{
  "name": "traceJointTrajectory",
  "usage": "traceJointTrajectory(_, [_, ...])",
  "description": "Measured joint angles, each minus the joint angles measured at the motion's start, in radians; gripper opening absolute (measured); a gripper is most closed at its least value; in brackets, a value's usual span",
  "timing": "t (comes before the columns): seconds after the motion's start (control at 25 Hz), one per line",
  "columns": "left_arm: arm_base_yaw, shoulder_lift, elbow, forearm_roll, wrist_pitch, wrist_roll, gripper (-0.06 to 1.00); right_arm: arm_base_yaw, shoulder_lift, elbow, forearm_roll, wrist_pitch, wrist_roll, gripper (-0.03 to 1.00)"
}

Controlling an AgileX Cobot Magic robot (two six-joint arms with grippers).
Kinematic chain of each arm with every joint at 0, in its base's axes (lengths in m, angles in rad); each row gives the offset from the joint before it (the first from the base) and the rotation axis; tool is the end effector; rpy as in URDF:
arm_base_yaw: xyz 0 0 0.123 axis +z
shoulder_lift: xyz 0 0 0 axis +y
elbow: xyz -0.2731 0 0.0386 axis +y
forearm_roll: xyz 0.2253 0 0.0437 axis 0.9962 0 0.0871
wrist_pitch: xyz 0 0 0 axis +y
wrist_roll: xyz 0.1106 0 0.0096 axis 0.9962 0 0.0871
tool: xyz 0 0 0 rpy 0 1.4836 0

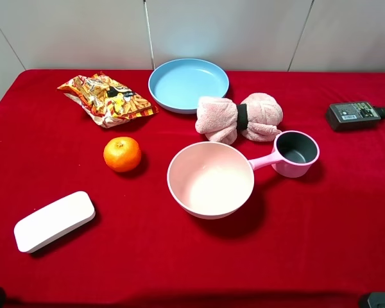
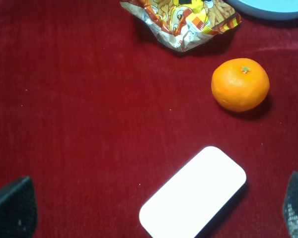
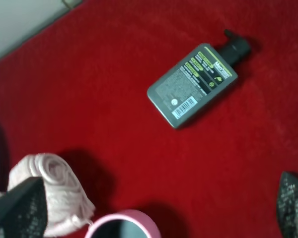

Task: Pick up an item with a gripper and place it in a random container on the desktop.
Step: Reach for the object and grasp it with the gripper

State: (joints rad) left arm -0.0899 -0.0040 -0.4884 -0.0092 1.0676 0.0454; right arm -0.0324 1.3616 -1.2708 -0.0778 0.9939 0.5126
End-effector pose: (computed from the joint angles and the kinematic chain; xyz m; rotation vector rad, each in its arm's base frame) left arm 0.0026 -0.0011 0.2534 0.1396 2.0542 -0.0386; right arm 0.2692 -0.0160 0.3282 0.6618 2.4790 0.0830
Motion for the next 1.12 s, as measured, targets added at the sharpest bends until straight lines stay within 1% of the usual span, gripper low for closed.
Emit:
traceJointTrajectory(0.2, [0.0, 0.0, 0.0, 0.0, 0.0, 0.0, 0.99, 0.0, 0.12, -0.078, 0.005, 0.0, 0.107, 0.69])
traceJointTrajectory(0.32, [0.0, 0.0, 0.0, 0.0, 0.0, 0.0, 0.99, 0.0, 0.192, -0.127, 0.012, 0.017, 0.164, 0.69])
traceJointTrajectory(0.6, [0.0, 0.0, 0.0, 0.0, 0.0, 0.0, 0.99, 0.0, 0.348, -0.24, 0.036, 0.055, 0.251, 0.69])
traceJointTrajectory(0.76, [0.0, 0.0, 0.0, 0.0, 0.0, 0.0, 0.99, -0.018, 0.417, -0.28, 0.085, 0.069, 0.266, 0.69])
traceJointTrajectory(0.96, [0.0, 0.0, 0.0, 0.0, 0.0, 0.0, 0.99, -0.058, 0.492, -0.285, 0.152, 0.067, 0.269, 0.69])
traceJointTrajectory(1.12, [0.0, 0.0, 0.0, 0.0, 0.0, 0.0, 0.99, -0.077, 0.54, -0.285, 0.166, 0.065, 0.269, 0.69])
